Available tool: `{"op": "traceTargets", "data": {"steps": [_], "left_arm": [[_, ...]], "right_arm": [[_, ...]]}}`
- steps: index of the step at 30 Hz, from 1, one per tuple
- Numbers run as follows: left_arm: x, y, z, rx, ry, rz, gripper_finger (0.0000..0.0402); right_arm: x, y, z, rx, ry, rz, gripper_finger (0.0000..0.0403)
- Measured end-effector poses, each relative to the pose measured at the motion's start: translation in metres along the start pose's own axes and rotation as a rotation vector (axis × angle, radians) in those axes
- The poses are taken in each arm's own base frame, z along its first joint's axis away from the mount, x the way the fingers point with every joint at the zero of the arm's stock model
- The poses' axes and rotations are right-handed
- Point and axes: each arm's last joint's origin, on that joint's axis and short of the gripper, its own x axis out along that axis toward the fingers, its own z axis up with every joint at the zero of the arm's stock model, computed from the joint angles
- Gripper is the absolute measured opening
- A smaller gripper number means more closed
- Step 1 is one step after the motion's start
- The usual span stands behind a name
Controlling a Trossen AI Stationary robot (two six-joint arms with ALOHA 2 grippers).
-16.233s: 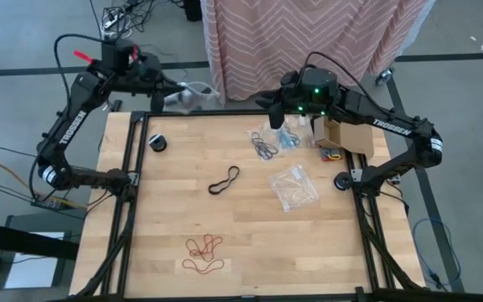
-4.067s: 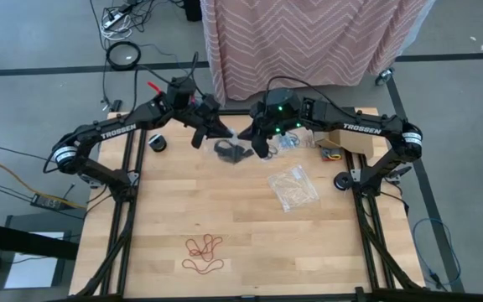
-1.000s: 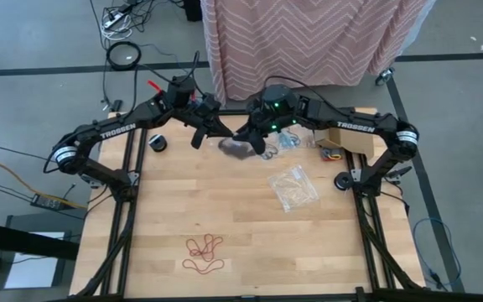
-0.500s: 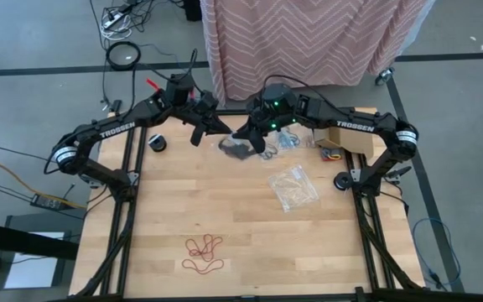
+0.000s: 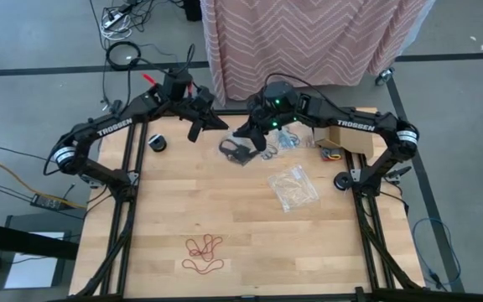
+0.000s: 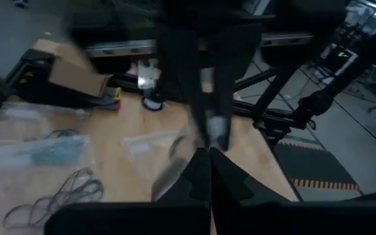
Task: Sort rubber bands
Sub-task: Close the left transparent zip bag
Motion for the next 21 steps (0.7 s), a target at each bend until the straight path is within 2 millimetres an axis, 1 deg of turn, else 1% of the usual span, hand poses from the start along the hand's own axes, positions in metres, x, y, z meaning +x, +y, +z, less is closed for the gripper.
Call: {"op": "traceTargets", "data": {"steps": [5, 7, 11, 14, 17, 21], "left_arm": [[-0.007, 0.006, 0.0, -0.016, -0.006, 0.036, 0.0], [-0.014, 0.007, 0.001, -0.02, -0.018, 0.041, 0.0], [-0.02, 0.007, 0.004, -0.013, -0.037, -0.031, 0.0], [-0.017, 0.004, 0.002, -0.029, -0.022, -0.07, 0.0002], [-0.011, 0.0, 0.002, -0.017, -0.014, -0.082, 0.0018], [-0.004, -0.004, 0.0, -0.025, 0.004, -0.073, 0.0059]], "right_arm": [[-0.001, 0.002, -0.004, 0.012, 0.038, 0.022, 0.0004], [-0.001, 0.001, -0.005, 0.017, 0.048, 0.017, 0.0003], [-0.001, 0.001, -0.004, 0.011, 0.04, 0.016, 0.0004], [-0.002, 0.0, -0.002, 0.005, 0.022, 0.015, 0.0004], [-0.002, -0.001, -0.001, 0.002, 0.013, 0.013, 0.0004], [-0.002, -0.002, 0.0, 0.005, 0.005, 0.009, 0.0004]]}}
